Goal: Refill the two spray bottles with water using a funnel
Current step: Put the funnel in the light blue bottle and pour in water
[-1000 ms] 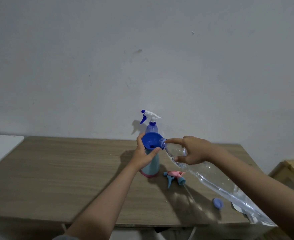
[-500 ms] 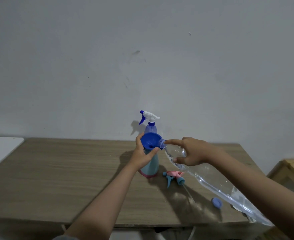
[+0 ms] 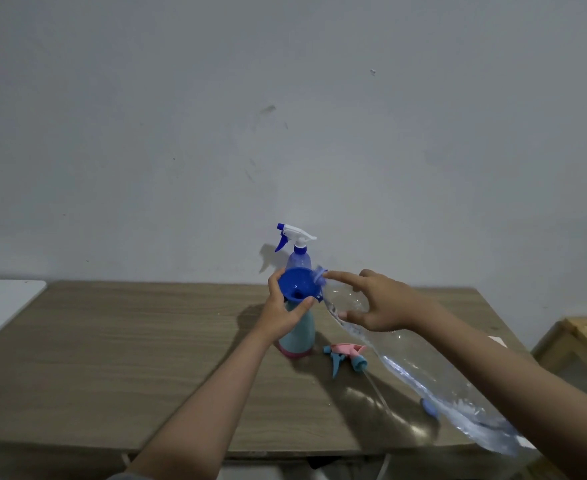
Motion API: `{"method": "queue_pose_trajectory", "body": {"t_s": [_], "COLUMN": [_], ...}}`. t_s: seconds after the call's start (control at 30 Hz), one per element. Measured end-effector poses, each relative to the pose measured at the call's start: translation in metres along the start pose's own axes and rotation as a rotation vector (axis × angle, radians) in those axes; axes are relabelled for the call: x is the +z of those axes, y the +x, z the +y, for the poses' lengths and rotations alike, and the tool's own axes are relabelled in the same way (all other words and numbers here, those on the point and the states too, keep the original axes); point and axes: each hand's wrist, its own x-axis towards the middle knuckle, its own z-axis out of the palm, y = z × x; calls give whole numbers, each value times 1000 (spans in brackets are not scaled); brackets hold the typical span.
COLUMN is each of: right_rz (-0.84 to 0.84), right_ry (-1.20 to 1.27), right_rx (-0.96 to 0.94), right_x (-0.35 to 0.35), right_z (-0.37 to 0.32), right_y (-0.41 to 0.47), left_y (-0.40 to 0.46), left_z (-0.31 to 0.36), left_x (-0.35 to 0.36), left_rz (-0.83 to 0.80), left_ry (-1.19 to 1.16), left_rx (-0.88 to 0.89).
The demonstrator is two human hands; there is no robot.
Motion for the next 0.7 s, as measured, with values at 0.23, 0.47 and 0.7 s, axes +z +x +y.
{"method": "queue_pose_trajectory", "body": {"t_s": [0.23,0.47,0.7], "right_rz": [316,681,878], "right_ry": [147,259,304], "right_rx": [-57,-32,43], "right_x": [-6,-24,-6], "right_z": [3,29,54], "right_y": [-11,-23,-27], "left_y": [0,-3,-1], "left_z": [0,3,0], "left_x": [0,1,0], "left_rz": [4,7,9], "left_ry": [5,7,18], "left_rx": [10,-3,-28]}}
